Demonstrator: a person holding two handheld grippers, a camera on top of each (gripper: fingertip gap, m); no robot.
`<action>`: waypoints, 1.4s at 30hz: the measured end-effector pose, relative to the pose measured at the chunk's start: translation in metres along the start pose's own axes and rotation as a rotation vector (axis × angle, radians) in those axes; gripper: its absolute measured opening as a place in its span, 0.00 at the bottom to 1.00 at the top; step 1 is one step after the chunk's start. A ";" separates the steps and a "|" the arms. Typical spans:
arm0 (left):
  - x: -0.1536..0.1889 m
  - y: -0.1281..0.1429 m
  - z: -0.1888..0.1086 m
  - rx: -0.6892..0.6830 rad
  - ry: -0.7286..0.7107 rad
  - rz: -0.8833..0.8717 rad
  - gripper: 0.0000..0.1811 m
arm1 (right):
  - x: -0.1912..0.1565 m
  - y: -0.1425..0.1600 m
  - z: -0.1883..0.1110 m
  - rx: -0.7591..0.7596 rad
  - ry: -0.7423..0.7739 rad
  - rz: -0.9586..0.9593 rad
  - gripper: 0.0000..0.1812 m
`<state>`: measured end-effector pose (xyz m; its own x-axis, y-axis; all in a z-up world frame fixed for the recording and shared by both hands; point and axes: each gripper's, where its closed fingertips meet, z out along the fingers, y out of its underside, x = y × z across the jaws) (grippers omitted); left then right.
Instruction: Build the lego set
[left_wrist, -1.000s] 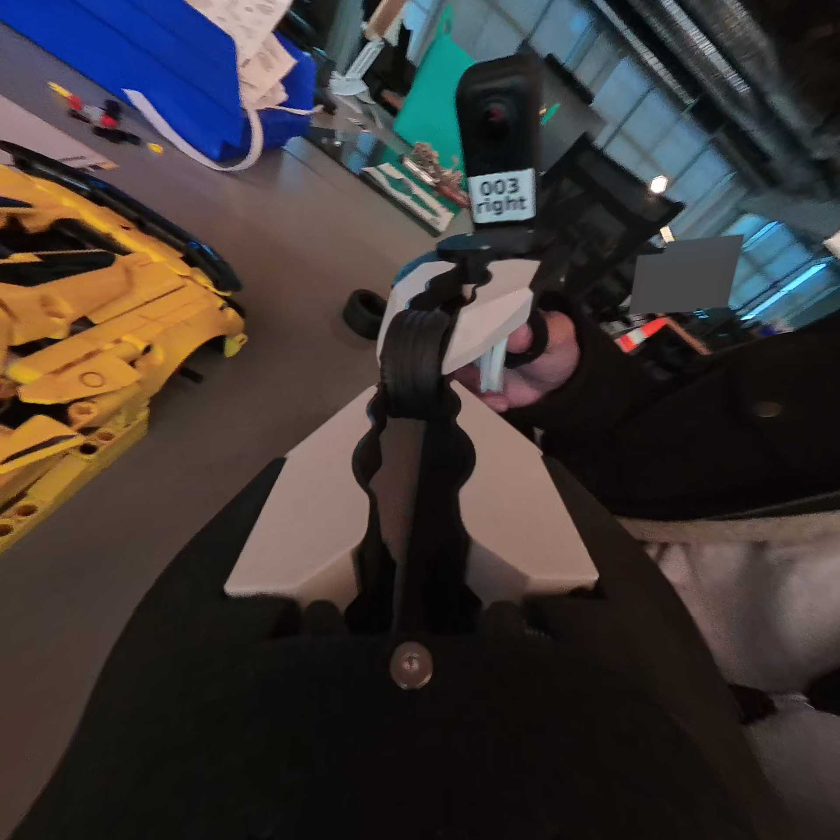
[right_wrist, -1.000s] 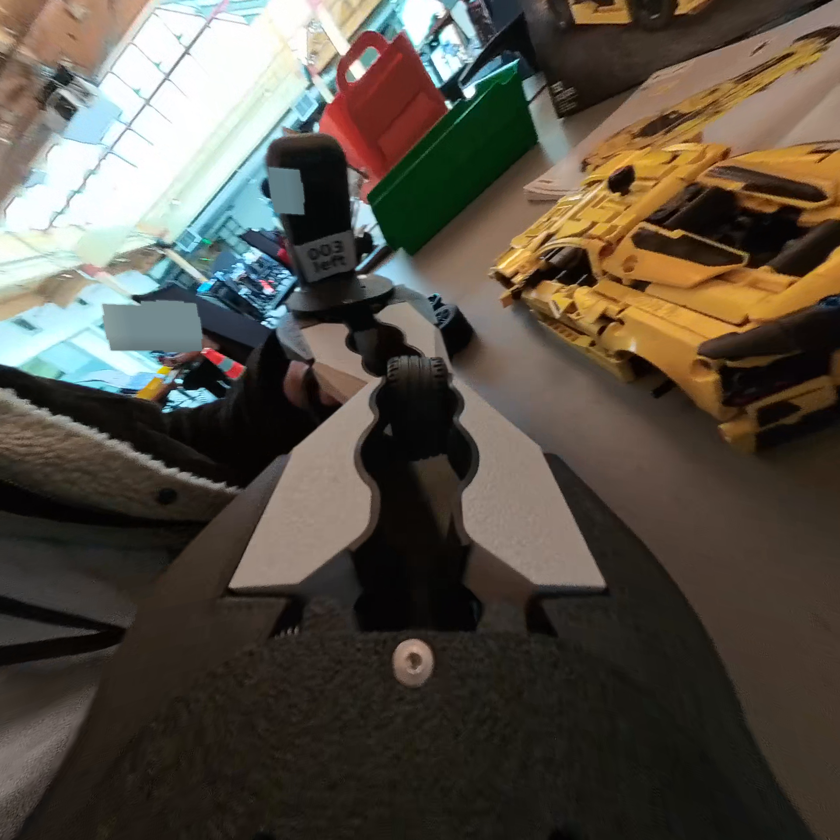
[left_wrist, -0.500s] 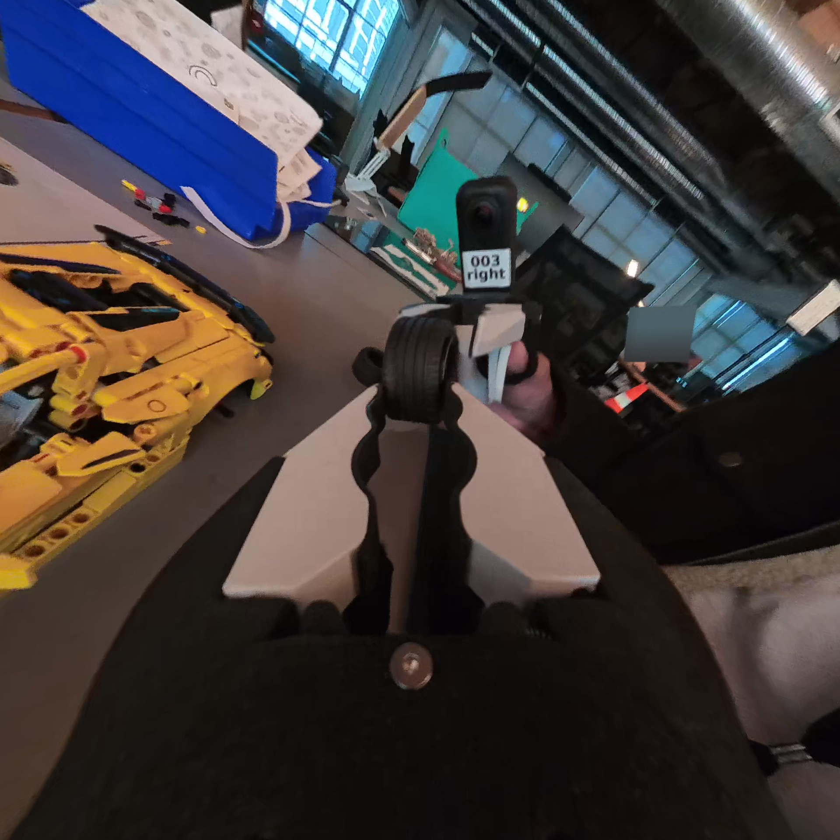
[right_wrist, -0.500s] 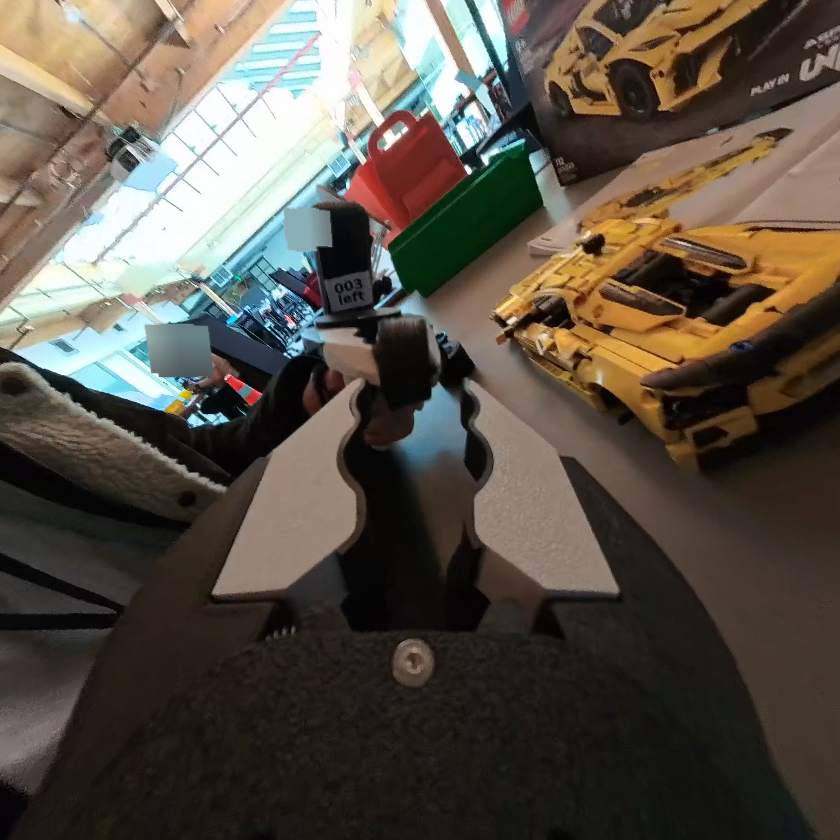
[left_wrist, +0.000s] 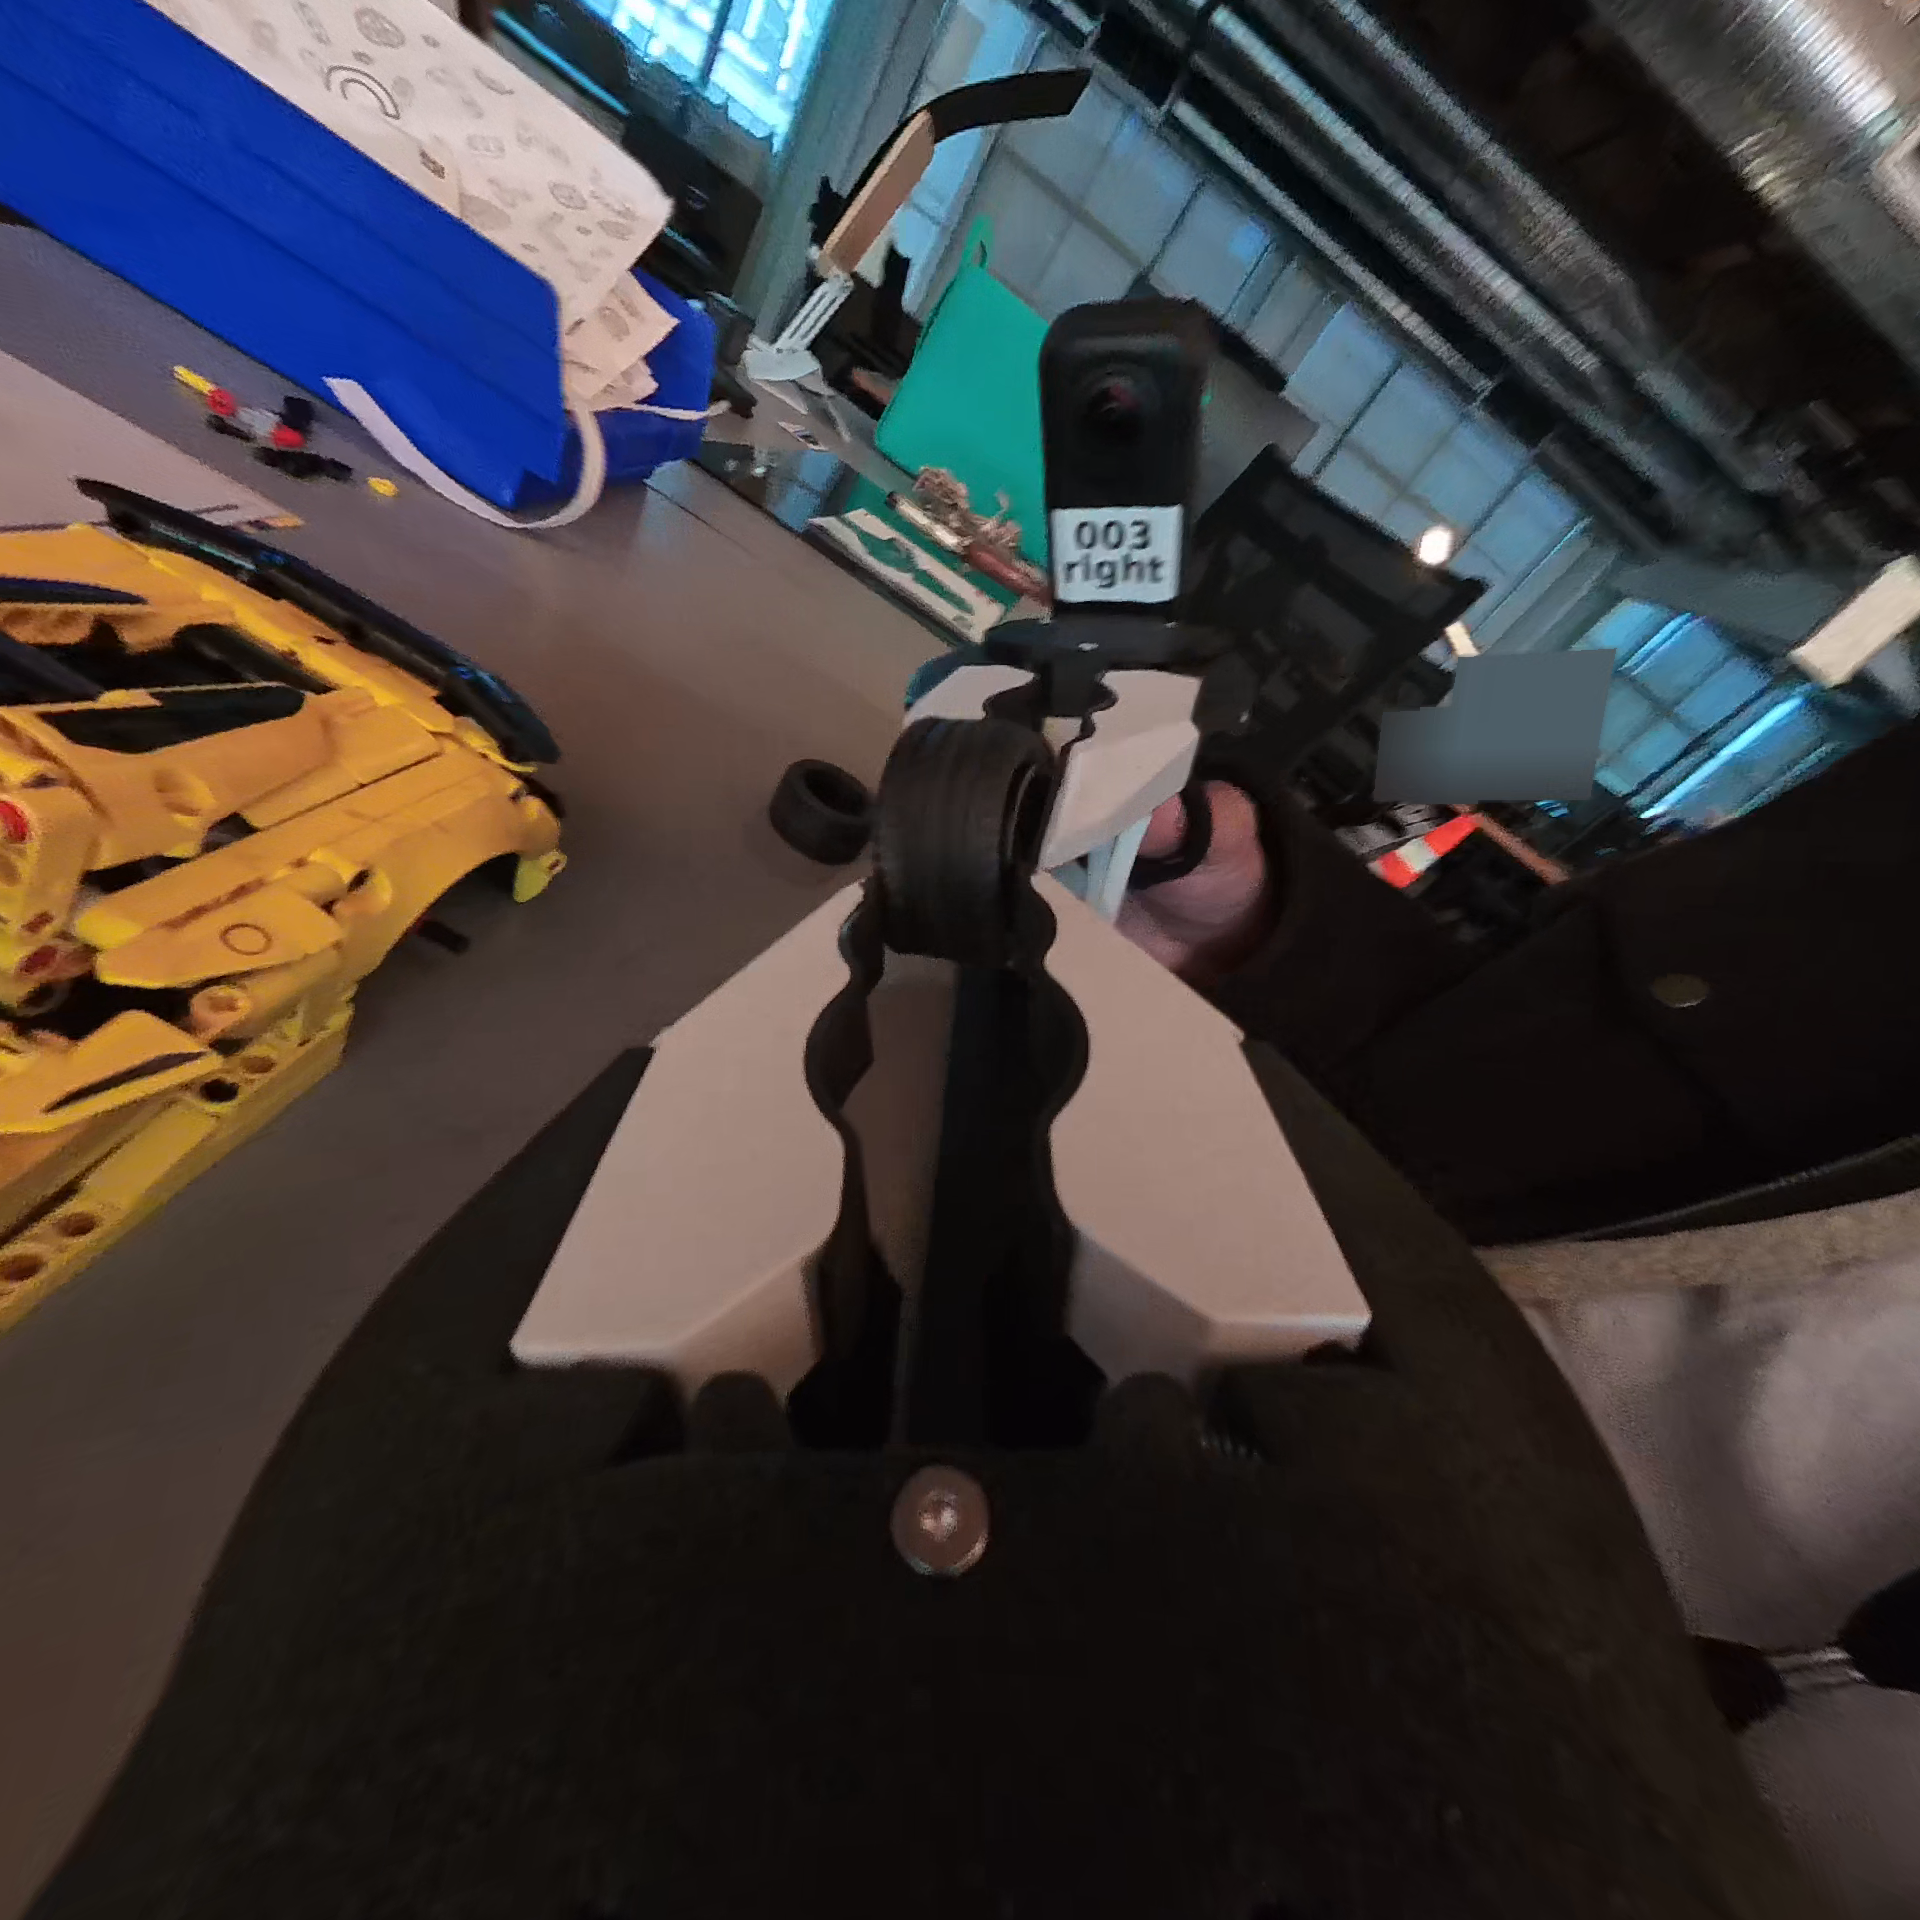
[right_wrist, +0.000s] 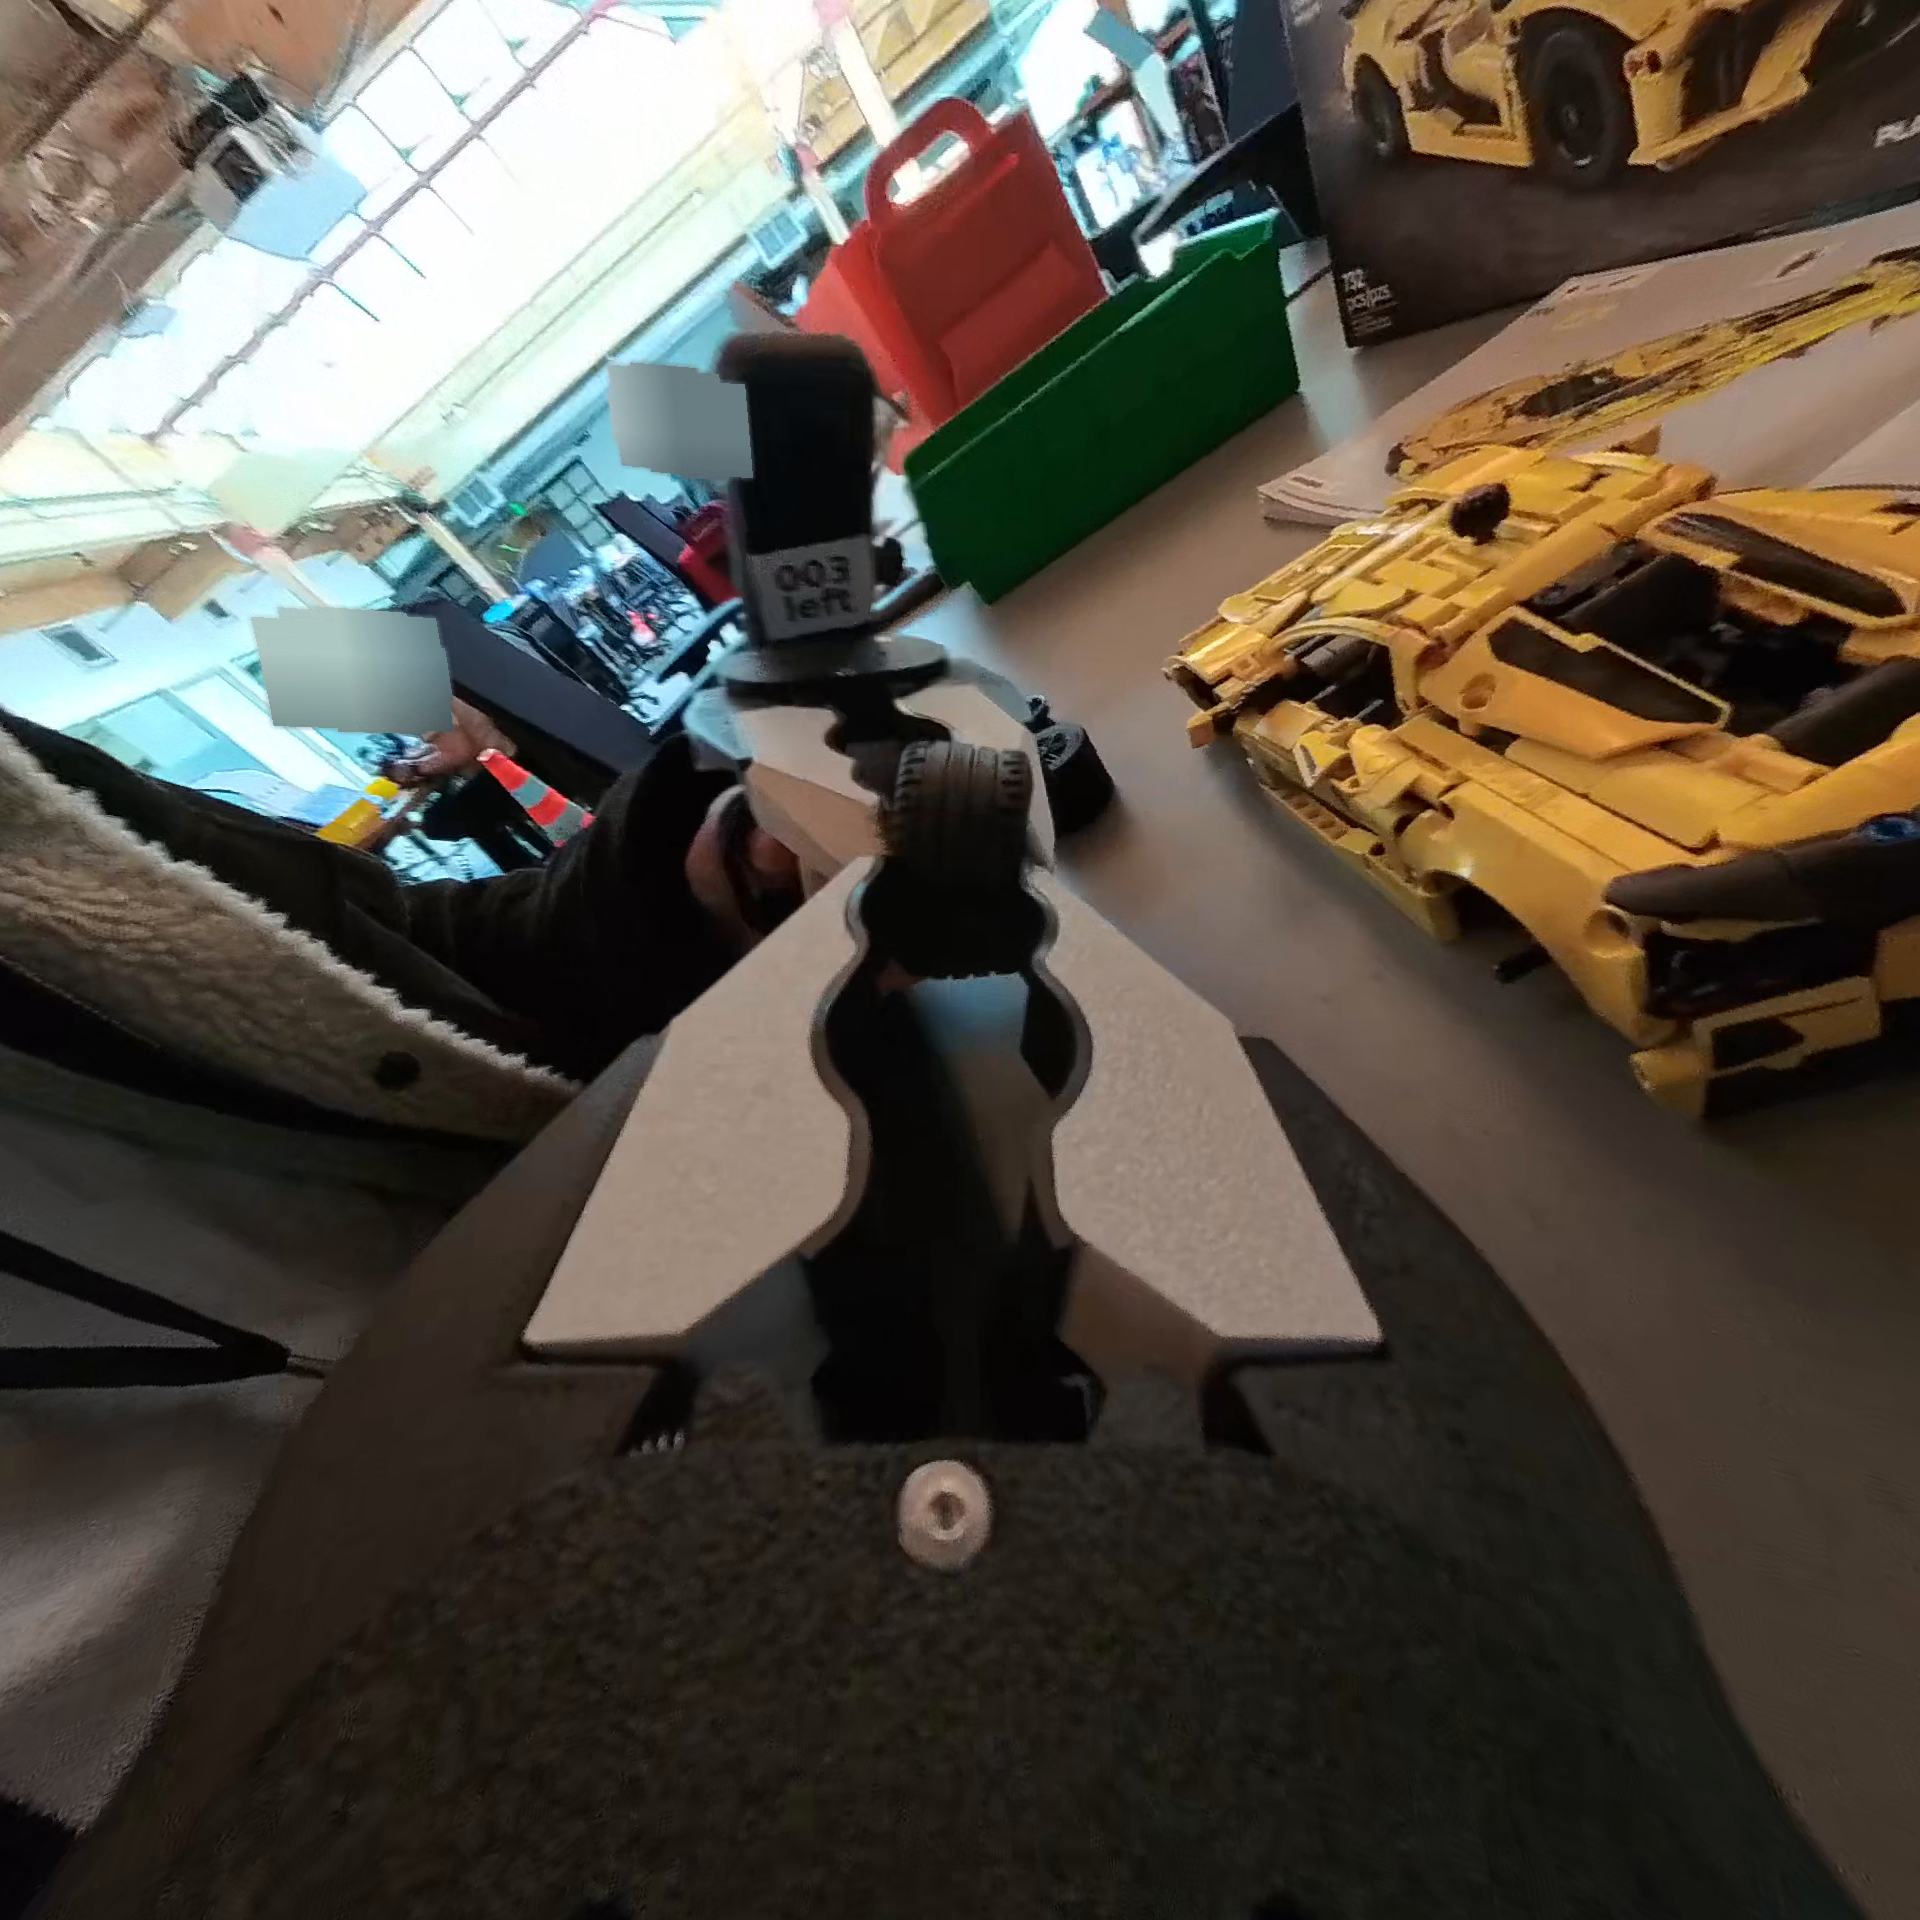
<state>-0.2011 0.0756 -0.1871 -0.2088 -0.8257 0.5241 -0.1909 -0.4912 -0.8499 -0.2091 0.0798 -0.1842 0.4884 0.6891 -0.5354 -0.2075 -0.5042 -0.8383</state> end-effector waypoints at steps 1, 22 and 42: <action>-0.002 0.001 0.000 -0.005 -0.029 0.023 0.14 | 0.002 0.000 0.000 0.003 0.022 -0.006 0.11; 0.011 -0.009 -0.004 0.060 0.157 -0.116 0.34 | -0.011 -0.013 -0.004 -0.040 0.527 -1.456 0.12; 0.047 -0.014 -0.006 0.140 0.000 0.773 0.25 | -0.055 0.000 0.005 -0.045 -0.350 0.296 0.28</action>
<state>-0.2136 0.0451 -0.1503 -0.2326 -0.9476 -0.2190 0.1314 0.1925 -0.9725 -0.2404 0.0446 -0.1557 0.0965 0.6420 -0.7606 -0.2539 -0.7230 -0.6425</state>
